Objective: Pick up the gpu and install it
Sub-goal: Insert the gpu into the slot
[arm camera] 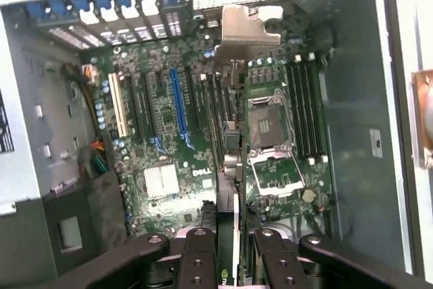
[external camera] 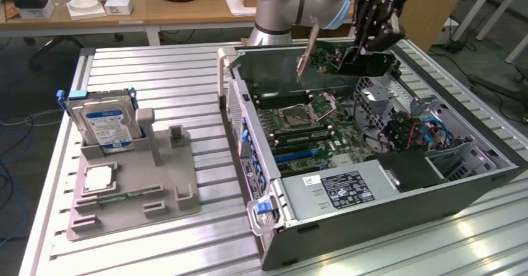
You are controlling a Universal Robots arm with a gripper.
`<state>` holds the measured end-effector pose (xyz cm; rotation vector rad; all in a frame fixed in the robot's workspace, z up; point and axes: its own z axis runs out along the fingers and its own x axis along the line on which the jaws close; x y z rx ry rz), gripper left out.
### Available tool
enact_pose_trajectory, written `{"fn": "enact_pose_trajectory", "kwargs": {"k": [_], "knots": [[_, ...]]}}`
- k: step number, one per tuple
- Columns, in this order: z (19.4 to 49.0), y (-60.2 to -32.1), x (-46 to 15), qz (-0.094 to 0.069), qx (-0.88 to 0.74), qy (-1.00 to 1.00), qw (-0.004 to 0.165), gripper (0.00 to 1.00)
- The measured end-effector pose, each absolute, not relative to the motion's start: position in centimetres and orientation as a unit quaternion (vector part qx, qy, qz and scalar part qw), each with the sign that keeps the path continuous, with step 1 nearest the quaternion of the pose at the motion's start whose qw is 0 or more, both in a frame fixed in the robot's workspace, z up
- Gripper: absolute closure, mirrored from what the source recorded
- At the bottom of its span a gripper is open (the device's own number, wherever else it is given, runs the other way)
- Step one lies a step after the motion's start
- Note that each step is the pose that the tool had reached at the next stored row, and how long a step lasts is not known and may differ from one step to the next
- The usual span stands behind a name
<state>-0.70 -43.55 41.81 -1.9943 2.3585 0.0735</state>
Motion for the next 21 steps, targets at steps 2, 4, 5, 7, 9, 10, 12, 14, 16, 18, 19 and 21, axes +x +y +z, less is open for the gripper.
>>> {"fn": "enact_pose_trajectory", "kwargs": {"k": [2, 4, 5, 7, 9, 10, 12, 14, 16, 18, 19, 21], "knots": [[41.8, -43.6, -0.7, 0.02, -0.654, 0.756, 0.03, 0.74], [41.7, -43.5, -0.7, 0.015, -0.66, 0.75, 0.037, 0.74], [41.6, -43.5, -0.7, 0.013, -0.662, 0.749, 0.04, 0.74], [41.5, -43.5, -0.7, 0.01, -0.662, 0.748, 0.042, 0.74], [41.4, -43.5, -0.7, 0.008, -0.665, 0.746, 0.045, 0.74], [41.3, -43.5, -0.7, 0.008, -0.667, 0.744, 0.045, 0.74], [41.2, -43.6, -0.7, 0.009, -0.671, 0.74, 0.046, 0.74], [41.2, -43.6, -0.7, 0.009, -0.675, 0.736, 0.046, 0.74], [41.1, -43.6, -0.7, 0.009, -0.678, 0.733, 0.046, 0.74], [41.0, -43.6, -0.8, 0.009, -0.68, 0.732, 0.046, 0.74], [40.8, -43.6, -0.8, 0.009, -0.68, 0.732, 0.046, 0.74], [40.5, -43.6, -0.8, 0.009, -0.68, 0.732, 0.046, 0.74]]}}
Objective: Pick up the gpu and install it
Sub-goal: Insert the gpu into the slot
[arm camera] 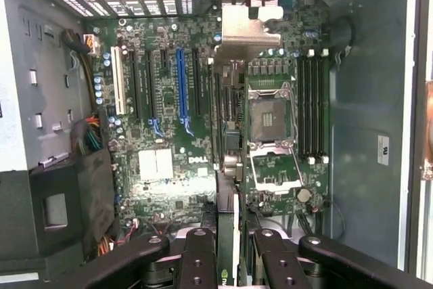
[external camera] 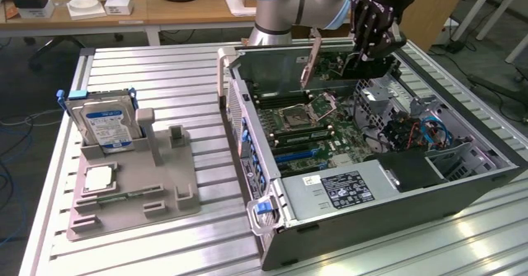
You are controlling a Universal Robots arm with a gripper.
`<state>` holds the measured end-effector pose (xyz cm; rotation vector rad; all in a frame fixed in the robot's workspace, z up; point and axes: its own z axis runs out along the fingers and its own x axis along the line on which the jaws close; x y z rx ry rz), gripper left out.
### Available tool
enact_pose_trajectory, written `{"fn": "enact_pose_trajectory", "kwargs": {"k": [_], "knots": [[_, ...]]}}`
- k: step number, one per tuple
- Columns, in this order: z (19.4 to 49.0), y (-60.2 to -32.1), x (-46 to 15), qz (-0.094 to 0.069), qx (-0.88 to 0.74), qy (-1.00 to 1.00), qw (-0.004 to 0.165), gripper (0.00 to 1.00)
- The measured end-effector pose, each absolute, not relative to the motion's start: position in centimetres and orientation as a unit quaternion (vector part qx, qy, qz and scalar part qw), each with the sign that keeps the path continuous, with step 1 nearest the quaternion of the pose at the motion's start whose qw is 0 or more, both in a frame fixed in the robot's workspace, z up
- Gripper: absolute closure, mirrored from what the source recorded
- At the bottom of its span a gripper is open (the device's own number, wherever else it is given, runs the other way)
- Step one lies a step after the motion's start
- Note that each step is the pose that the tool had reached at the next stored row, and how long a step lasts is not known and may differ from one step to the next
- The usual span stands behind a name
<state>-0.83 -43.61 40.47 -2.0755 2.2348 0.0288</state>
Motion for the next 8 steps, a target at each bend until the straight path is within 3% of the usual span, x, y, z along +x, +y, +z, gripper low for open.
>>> {"fn": "enact_pose_trajectory", "kwargs": {"k": [8], "knots": [[39.58, -43.71, -0.9, 0.007, -0.691, 0.722, 0.043, 0.74]]}}
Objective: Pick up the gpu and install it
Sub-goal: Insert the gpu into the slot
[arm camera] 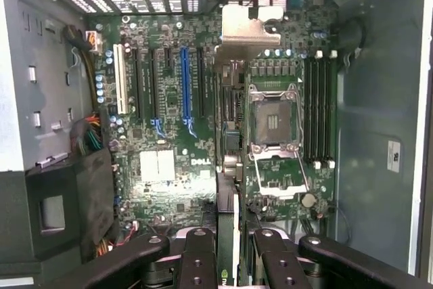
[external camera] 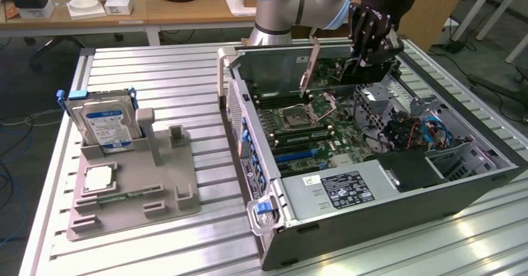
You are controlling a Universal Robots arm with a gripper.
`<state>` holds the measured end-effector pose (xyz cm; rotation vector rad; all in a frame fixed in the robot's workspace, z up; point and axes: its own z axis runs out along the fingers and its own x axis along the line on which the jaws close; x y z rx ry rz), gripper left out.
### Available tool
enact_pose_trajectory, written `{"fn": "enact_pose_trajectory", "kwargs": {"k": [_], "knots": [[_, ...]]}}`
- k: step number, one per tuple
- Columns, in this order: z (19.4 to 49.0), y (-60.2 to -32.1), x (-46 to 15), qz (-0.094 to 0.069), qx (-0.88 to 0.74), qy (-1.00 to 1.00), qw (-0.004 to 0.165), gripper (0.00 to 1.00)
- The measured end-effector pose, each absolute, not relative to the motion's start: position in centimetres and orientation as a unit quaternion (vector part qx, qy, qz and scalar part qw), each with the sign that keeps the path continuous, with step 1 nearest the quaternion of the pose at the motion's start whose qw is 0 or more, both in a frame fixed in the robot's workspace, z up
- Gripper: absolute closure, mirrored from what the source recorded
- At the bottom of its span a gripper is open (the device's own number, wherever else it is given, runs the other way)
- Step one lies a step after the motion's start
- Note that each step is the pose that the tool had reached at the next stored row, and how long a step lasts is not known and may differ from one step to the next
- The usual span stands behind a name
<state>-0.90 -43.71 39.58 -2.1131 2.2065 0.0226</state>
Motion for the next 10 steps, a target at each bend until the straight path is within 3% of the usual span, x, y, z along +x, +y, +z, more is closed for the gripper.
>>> {"fn": "enact_pose_trajectory", "kwargs": {"k": [10], "knots": [[38.0, -43.7, -1.3, 0.008, -0.699, 0.714, 0.043, 0.74]]}}
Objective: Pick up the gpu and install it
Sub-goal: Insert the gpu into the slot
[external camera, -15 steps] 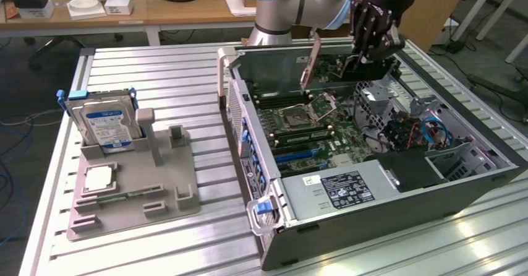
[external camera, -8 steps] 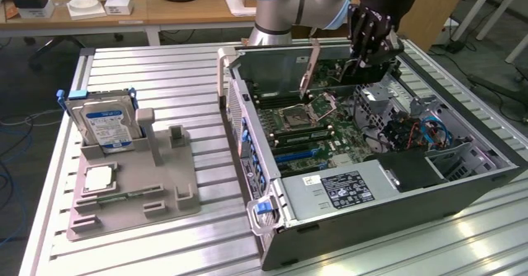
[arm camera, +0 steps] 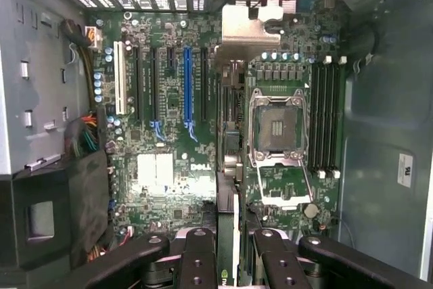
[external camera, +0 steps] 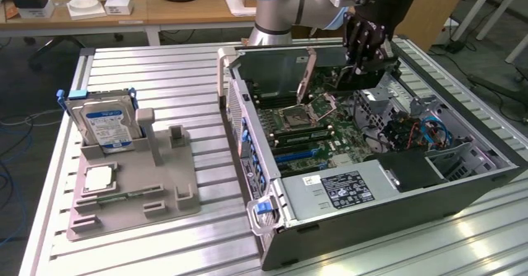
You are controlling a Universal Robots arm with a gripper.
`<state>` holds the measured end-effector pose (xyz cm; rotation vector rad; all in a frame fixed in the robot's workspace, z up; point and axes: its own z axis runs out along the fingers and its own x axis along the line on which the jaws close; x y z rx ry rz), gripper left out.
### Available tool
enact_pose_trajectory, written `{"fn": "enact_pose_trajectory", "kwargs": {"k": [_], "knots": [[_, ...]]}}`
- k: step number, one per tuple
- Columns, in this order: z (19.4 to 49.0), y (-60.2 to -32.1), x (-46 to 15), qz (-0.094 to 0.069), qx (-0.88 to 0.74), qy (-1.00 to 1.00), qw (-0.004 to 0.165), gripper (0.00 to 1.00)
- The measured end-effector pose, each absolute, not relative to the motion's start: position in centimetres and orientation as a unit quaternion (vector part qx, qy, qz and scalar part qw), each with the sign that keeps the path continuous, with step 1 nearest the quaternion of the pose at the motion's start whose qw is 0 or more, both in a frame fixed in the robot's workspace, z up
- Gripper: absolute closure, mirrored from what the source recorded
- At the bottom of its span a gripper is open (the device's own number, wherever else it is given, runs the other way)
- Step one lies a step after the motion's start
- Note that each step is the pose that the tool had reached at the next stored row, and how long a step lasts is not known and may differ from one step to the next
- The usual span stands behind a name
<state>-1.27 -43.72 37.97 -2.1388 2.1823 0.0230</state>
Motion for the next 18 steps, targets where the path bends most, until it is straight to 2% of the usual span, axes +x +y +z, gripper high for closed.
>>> {"fn": "enact_pose_trajectory", "kwargs": {"k": [18], "knots": [[36.2, -43.8, -1.8, 0.009, -0.699, 0.714, 0.041, 0.74]]}}
